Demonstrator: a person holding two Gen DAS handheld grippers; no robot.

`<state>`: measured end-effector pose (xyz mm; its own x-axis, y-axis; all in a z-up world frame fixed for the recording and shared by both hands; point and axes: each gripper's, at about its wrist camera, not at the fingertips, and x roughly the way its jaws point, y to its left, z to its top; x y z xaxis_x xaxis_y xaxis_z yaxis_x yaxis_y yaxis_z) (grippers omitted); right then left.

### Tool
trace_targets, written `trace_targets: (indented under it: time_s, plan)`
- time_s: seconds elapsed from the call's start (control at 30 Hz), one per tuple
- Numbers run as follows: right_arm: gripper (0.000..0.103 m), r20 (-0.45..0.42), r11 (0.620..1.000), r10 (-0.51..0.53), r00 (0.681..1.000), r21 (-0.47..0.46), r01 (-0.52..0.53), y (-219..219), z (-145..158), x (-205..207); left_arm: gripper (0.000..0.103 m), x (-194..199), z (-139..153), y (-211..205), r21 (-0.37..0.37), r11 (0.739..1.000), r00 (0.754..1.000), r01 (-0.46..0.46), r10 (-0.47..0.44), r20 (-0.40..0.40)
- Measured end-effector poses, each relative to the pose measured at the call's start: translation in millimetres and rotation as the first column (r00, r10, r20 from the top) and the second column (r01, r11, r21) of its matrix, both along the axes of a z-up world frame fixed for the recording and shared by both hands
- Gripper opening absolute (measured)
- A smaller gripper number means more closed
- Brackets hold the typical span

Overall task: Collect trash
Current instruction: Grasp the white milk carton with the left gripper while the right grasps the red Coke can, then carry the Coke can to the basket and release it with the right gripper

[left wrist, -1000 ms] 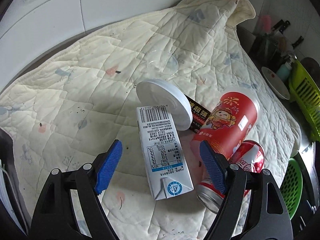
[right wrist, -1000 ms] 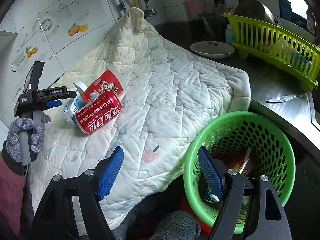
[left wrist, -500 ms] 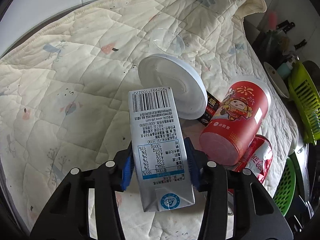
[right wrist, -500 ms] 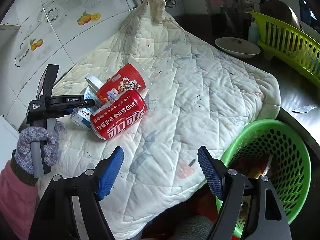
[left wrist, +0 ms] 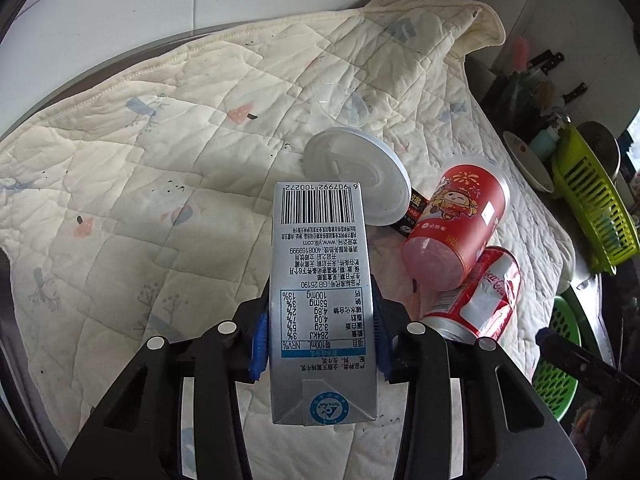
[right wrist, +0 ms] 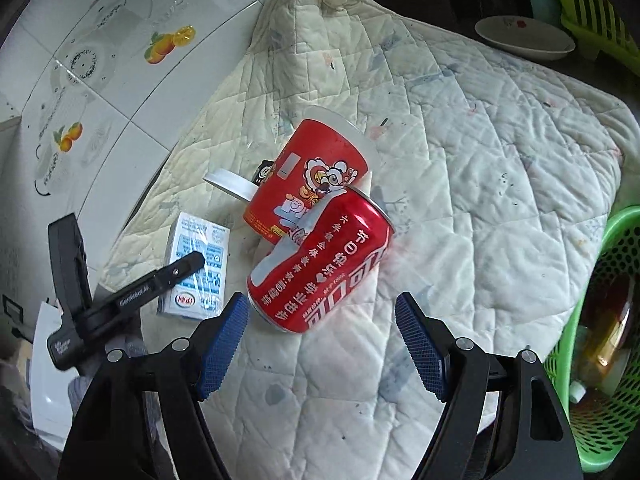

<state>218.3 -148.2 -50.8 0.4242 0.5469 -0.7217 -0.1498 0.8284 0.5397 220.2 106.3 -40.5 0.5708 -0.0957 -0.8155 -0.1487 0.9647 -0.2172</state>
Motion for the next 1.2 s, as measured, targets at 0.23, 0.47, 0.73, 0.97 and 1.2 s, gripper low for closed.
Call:
trace_targets:
  time_s: [0.23,0.47,0.73,0.97,1.2]
  plan:
    - [0.074,-0.094,0.996,-0.054,0.994,0.064,0.060,14.4,-21.9,24.7,0.041,-14.2,8.4,14.5,-0.006,1.000,1.000,0.003,-0.003,0.031]
    - [0.074,-0.152,0.983,-0.104,0.983,0.131,0.125,12.4,-38.8,38.5,0.041,-17.8,9.1,21.0,-0.013,1.000,0.999,0.007,-0.007,0.041]
    - [0.074,-0.221,0.964,-0.146,0.964,0.186,0.189,10.8,-53.3,51.2,0.041,-18.3,4.0,18.6,-0.012,1.000,0.999,0.017,-0.016,0.033]
    - [0.074,-0.233,0.953,-0.148,0.961,0.225,0.201,12.9,-60.3,56.8,0.041,-18.1,2.6,17.3,-0.007,1.000,0.999,0.017,-0.017,0.027]
    - [0.072,-0.215,0.945,-0.136,0.967,0.266,0.192,5.1,-60.5,51.3,0.041,-21.7,3.7,14.1,-0.002,1.000,0.999,0.021,-0.021,0.027]
